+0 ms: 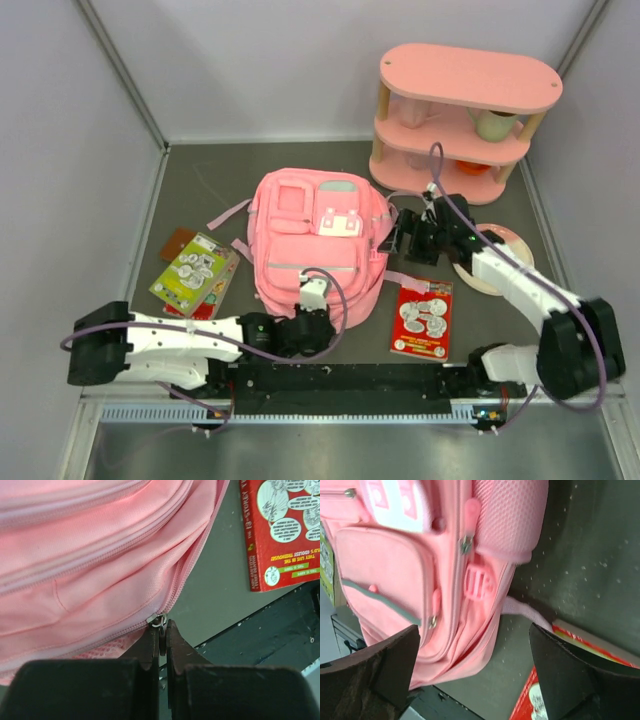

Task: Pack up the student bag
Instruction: Unzip the student bag at the center of the board.

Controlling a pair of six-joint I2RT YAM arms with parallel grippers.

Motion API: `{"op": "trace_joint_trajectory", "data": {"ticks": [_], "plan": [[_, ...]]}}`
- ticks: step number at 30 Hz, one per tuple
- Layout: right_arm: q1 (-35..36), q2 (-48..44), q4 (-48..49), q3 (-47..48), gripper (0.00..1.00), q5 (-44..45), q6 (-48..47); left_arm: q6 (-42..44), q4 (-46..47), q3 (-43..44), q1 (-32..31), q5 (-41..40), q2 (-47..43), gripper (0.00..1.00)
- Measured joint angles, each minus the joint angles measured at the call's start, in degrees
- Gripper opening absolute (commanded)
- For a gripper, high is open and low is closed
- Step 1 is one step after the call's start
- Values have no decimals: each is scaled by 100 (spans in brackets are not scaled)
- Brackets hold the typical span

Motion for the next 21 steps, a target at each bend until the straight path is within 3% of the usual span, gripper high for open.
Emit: {"op": "trace_joint_trajectory", "data": {"ticks": [5, 9, 15, 21], "plan": [[-42, -1628, -444, -505, 89, -11, 4, 247, 144, 612, -2, -7, 708, 0], [205, -2524, -214, -1445, 88, -446, 741, 487, 431, 835, 0, -4, 863, 0], [1189, -2710, 518, -2662, 85, -522, 2232, 752, 654, 1003, 0, 59, 1078, 0], [1370, -2264, 1464, -2841, 86, -516, 2975, 887, 748, 1003, 0, 129, 1178, 0]]}}
